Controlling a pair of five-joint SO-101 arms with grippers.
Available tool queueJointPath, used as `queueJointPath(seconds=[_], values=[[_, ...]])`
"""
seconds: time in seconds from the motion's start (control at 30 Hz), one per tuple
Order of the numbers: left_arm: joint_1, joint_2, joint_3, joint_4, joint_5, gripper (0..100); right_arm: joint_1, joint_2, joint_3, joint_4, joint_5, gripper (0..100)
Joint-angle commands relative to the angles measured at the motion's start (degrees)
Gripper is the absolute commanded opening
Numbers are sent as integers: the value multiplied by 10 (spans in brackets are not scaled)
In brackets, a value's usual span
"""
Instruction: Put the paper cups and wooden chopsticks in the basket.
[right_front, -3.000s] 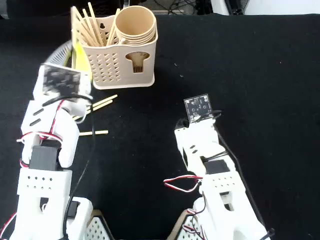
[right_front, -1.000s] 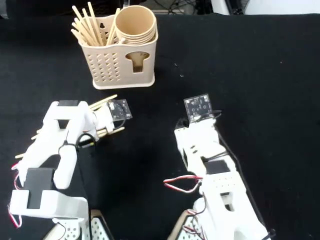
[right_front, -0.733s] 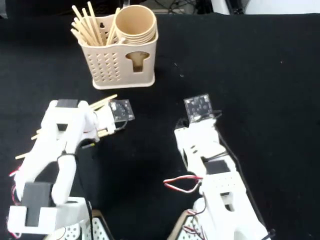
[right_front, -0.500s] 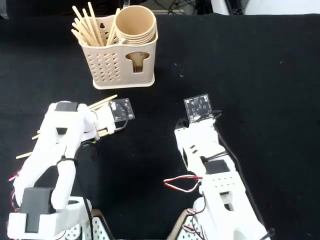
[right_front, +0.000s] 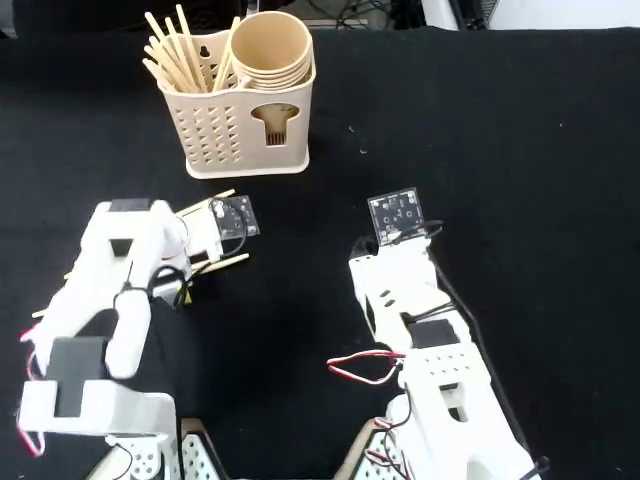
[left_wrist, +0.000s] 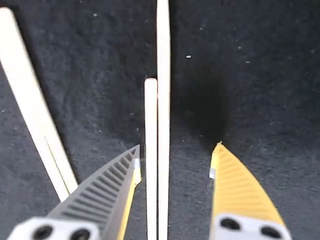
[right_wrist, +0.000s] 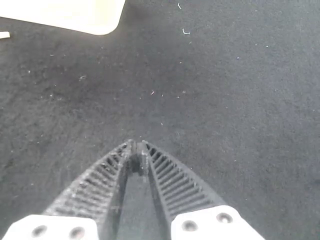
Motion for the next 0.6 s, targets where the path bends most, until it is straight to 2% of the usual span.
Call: queueJointPath(seconds=[0.0,0.3,0.57], values=[[-3,25,-80,55,-7,223,7,-8,-1,-12,-4,18],[0,144,-198,164,-36,223,7,-8,-1,-12,-4,18],[-10,173,-211,170,-36,223,7,-8,-1,-12,-4,18]])
